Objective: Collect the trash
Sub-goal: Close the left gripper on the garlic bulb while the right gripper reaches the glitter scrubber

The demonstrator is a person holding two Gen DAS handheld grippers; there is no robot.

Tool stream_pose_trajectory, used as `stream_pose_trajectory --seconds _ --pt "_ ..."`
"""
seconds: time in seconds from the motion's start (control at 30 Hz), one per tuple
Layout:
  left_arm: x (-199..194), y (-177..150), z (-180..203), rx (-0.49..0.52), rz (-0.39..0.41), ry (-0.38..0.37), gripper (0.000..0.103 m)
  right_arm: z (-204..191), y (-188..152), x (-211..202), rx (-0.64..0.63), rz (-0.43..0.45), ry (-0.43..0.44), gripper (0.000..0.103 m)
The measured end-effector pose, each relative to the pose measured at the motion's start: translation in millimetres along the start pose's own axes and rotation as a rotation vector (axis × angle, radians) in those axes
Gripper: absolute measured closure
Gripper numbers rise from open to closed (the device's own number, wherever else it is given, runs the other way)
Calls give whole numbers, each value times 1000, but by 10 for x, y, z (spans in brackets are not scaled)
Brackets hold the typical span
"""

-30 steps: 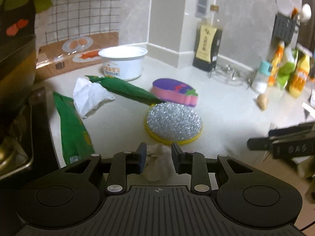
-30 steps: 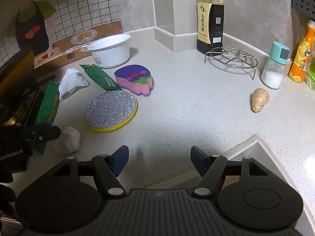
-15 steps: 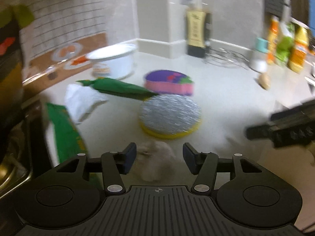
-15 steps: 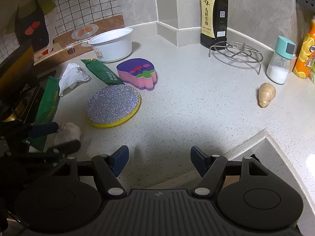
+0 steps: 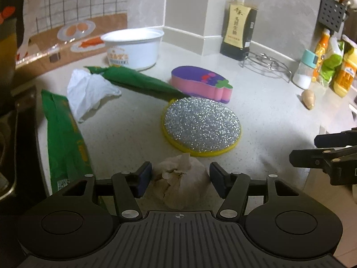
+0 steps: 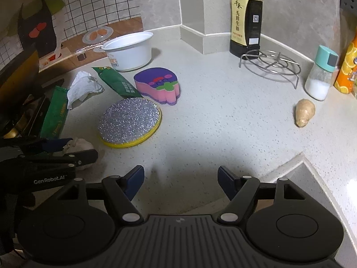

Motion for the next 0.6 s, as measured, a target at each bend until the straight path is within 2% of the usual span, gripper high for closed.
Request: stream_pose_trajectory --seconds 0.17,0.3,0.47,0.6 --pt "-76 -7 -111 -94 -50 -38 40 -86 181 77 -18 18 28 27" --pt "-260 -59 -252 -193 -44 -81 41 -225 407 201 -67 40 43 23" --pt "-635 -36 -441 -262 49 -115 41 -392 747 472 -119 55 43 22" --pt "-789 -35 -621 -314 98 -114 41 -412 929 803 -67 -8 66 22"
Point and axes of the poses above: each gripper's, at about its wrist camera, not at the fingertips, and x roughly the way its jaws point, z to its right, y to its top, the point moved 3 cm from there along x, roughly the way its jaws point, and after that the axes turned 9 degrees about -x, right-handed, at the moved point
